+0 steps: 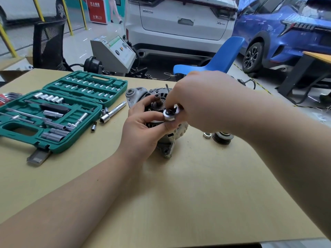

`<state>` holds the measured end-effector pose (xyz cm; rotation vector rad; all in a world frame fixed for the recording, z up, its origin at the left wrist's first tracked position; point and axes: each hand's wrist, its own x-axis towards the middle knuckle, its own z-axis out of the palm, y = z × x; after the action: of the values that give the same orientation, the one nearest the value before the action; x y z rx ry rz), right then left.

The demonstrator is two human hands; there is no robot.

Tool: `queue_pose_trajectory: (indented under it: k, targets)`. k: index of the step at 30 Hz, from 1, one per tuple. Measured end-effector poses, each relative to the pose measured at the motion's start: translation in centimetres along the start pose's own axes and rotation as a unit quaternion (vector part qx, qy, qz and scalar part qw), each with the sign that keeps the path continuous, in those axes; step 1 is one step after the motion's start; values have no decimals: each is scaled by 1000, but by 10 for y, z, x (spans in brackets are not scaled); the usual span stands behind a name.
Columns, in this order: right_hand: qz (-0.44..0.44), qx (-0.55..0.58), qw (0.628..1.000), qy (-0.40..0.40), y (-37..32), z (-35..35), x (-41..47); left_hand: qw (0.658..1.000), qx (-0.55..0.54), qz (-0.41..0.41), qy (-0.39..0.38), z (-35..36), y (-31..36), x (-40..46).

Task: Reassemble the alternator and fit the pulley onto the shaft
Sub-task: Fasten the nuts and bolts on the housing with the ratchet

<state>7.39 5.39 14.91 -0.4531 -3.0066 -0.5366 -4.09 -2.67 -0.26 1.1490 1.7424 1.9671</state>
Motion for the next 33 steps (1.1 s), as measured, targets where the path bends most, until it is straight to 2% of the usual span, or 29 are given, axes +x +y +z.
queue_pose_trajectory:
  k: [2, 5, 7, 10, 13, 17, 20, 25, 28, 33]
  targets:
    - [-20, 10, 999, -30, 4, 0, 2, 1000, 8, 4, -6, -1, -1, 0]
    - [0, -19, 999, -37, 3, 1, 2, 1000, 21, 7, -1, 0, -1, -1]
    - [15, 8, 999, -43, -2, 4, 1, 1000, 17, 7, 9, 1, -1, 0]
    - [24, 29, 999, -38, -8, 6, -2, 1000, 4, 5, 15, 2, -2, 0]
    - [16, 0, 1000, -7, -3, 4, -1, 1000, -3, -5, 3, 1, -2, 0]
    - [-31, 0, 999, -42, 6, -1, 4, 1000, 11, -9, -14, -2, -1, -2]
    - [-16, -17, 999, -22, 3, 0, 3, 1000, 19, -8, -2, -1, 1, -1]
    - [0, 23, 999, -26, -6, 4, -3, 1000, 9, -5, 13, 0, 1, -1]
    - [-5, -15, 1000, -5, -1, 2, -2, 1000, 1, -16, 7, -1, 1, -1]
    - [-16, -4, 999, -36, 2, -2, -1, 1000, 26, -5, -5, -1, 1, -1]
